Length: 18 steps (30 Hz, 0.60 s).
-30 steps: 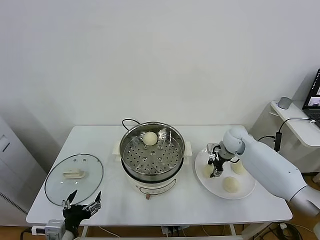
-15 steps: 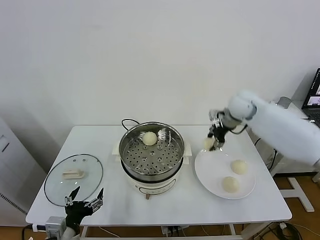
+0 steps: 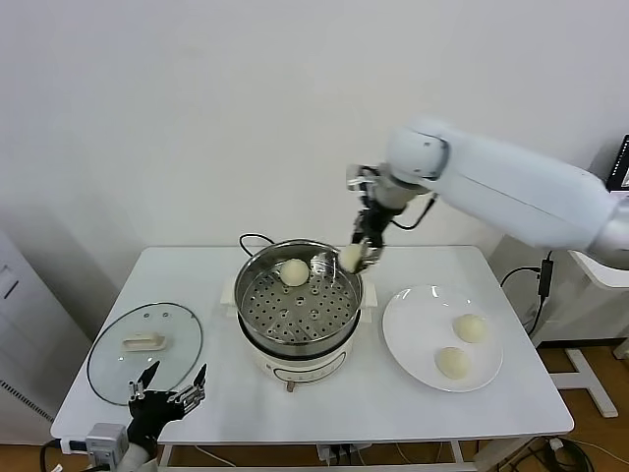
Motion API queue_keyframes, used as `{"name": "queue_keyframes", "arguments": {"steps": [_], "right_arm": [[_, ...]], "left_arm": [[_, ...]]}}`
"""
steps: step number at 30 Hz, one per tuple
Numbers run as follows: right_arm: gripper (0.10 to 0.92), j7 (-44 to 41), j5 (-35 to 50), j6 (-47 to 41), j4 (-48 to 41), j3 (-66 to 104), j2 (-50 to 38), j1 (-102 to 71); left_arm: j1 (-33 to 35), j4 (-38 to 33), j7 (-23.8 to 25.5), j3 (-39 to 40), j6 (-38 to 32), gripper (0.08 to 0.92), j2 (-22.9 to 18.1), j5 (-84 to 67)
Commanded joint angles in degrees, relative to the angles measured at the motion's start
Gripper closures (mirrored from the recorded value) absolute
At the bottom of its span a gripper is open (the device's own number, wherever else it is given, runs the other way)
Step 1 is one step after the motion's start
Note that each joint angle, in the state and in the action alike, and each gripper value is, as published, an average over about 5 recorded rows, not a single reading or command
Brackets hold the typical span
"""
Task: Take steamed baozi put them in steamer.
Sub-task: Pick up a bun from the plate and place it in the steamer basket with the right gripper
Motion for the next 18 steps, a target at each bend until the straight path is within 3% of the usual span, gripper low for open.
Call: {"name": "queue_keyframes", "arguments": {"steps": [1,18], "right_arm": [[0.482,2.15,5.97,-4.79,-3.57,-4.19,13.72,-0.1],[0.482,4.37,-9.93,-3.9,-19.48,2.23,27.74,-14.68]], "left_arm": [[0.11,-0.75,0.04,0.25,0.15,0.177,-2.8,-1.73],[-0.6,0.01,-0.19,0.28,0.14,0.177,-2.8,-2.09]]}}
